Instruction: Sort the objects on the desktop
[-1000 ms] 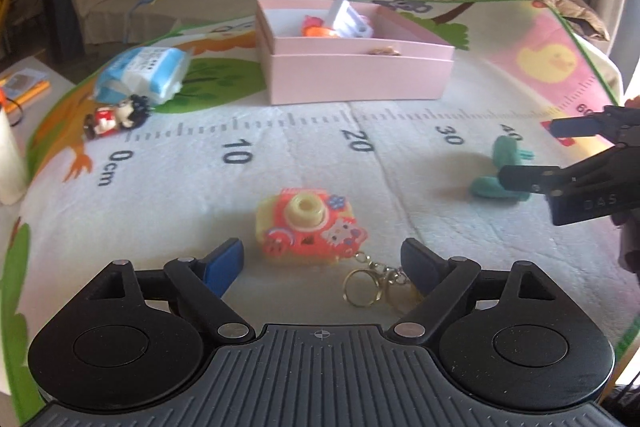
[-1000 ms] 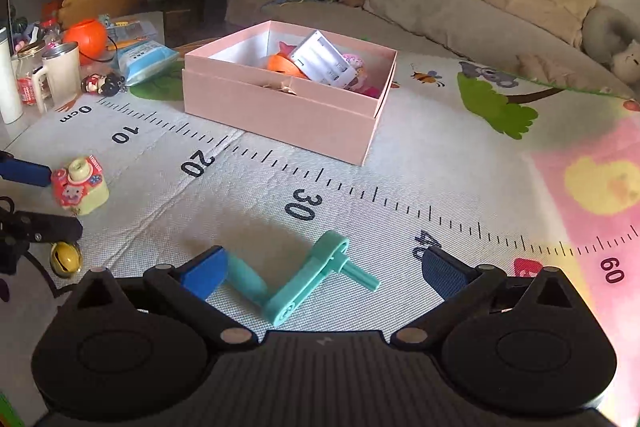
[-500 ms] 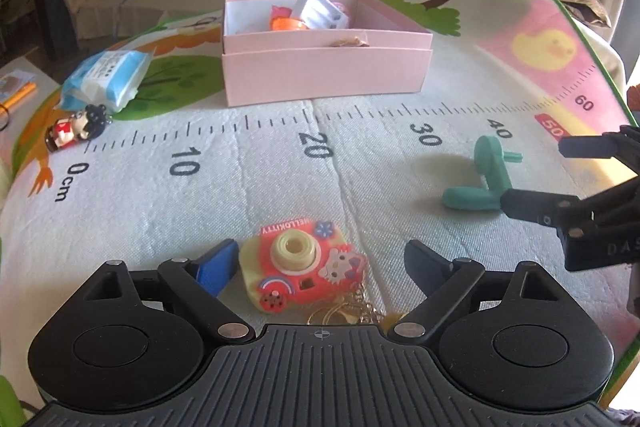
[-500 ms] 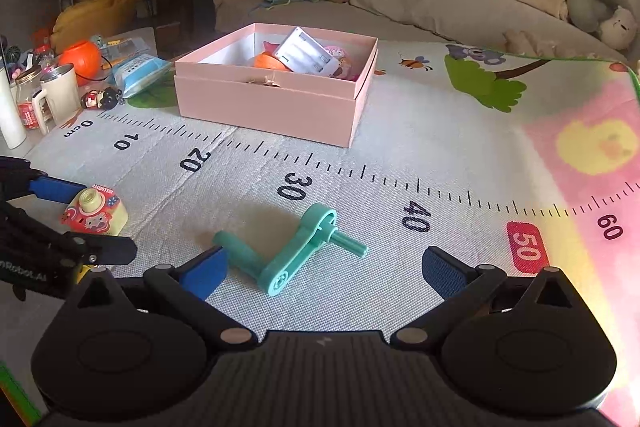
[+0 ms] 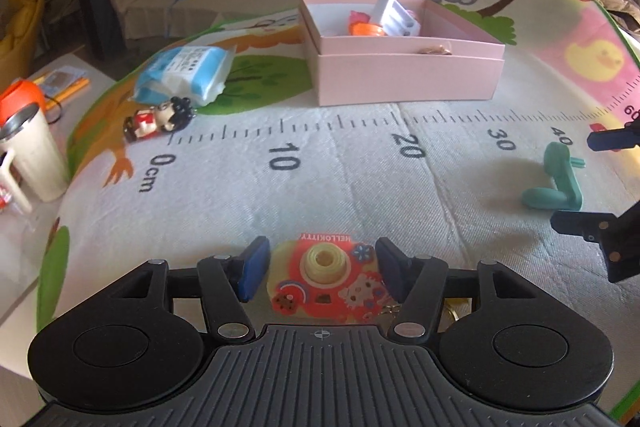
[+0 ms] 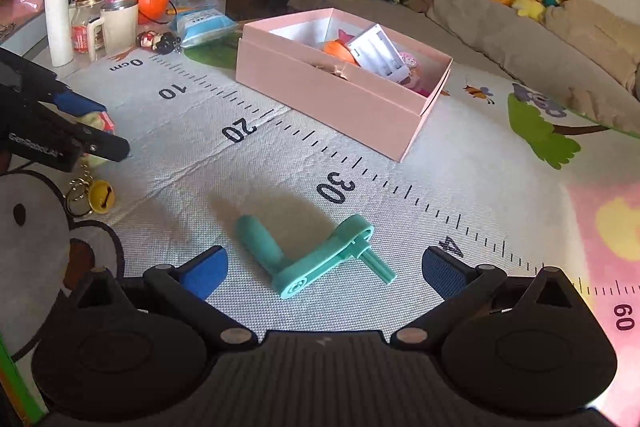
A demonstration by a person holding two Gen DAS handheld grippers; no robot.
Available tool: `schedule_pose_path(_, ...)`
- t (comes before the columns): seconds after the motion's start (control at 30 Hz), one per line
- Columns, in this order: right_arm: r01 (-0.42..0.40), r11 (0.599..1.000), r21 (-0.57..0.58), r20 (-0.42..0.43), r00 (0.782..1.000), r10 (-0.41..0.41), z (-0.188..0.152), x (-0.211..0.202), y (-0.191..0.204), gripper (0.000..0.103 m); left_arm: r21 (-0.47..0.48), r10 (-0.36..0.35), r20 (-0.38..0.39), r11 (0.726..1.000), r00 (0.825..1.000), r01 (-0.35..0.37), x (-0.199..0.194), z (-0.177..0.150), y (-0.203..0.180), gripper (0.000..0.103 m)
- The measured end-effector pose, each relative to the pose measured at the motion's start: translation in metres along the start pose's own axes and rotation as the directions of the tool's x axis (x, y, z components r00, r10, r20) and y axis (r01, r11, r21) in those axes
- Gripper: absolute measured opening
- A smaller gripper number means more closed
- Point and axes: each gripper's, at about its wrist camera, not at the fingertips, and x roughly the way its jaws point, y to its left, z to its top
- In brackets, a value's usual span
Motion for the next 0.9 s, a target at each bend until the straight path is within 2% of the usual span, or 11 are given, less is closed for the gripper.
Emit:
schedule_pose_path(0.1,-0.044,0.996,0.075,-0.032,0.998,0.047,0.005,0.016,-0.01,0.101,-0.016,-0.028,-0.008,0.999,1.0,0.028,-0.003,-0.003,0.004,0.078)
schedule_pose_path(0.2,-0.098,0.986,0.134,-0.047,0.993,0.105,0.011,0.019,-0.014,0.078,-0.01,-0.034,-0.012,0.999,0.999,0.033,-0.001,-0.001,-0.002,0.078)
schedule_pose_path(0.23,-0.094,0.987,0.128,-0.051,0.994,0.102,0.013,0.018,-0.012,0.075,-0.003,-0.034,-0.015,0.999,0.999,0.034,0.001,0.001,-0.005,0.078)
schedule_pose_path(0.33,-0.065,0.994,0.09,-0.063,0.996,0.071,0.013,0.014,-0.003,0.073,0.029,-0.017,-0.016,0.999,1.0,0.017,0.005,0.003,-0.014,0.075)
schedule_pose_path(0.4,-0.061,0.995,0.078,-0.074,0.995,0.067,0.013,0.009,0.0,0.07,0.034,-0.026,-0.014,0.999,1.0,0.027,0.002,0.004,-0.016,0.062)
schedule_pose_path(0.53,-0.093,0.991,0.091,-0.058,0.993,0.099,0.014,-0.011,0.002,0.068,0.029,-0.043,0.009,0.999,0.999,0.043,-0.012,0.004,-0.018,0.062)
schedule_pose_path(0.6,-0.104,0.99,0.093,-0.031,0.994,0.107,0.019,-0.024,0.002,0.068,0.019,-0.055,0.039,0.998,0.998,0.054,-0.023,0.008,-0.018,0.062)
schedule_pose_path(0.7,-0.124,0.988,0.091,0.023,0.992,0.123,0.031,-0.05,0.002,0.068,0.005,-0.099,0.118,0.995,0.988,0.099,-0.053,0.03,-0.015,0.061)
schedule_pose_path(0.77,-0.121,0.99,0.068,0.087,0.99,0.115,0.048,-0.074,-0.002,0.068,0.039,-0.108,0.2,0.994,0.974,0.102,-0.078,0.057,-0.016,0.061)
schedule_pose_path(0.9,-0.08,0.995,0.052,0.238,0.969,0.065,0.098,-0.12,-0.026,0.068,0.12,-0.083,0.355,0.992,0.931,0.043,-0.107,0.112,-0.025,0.061)
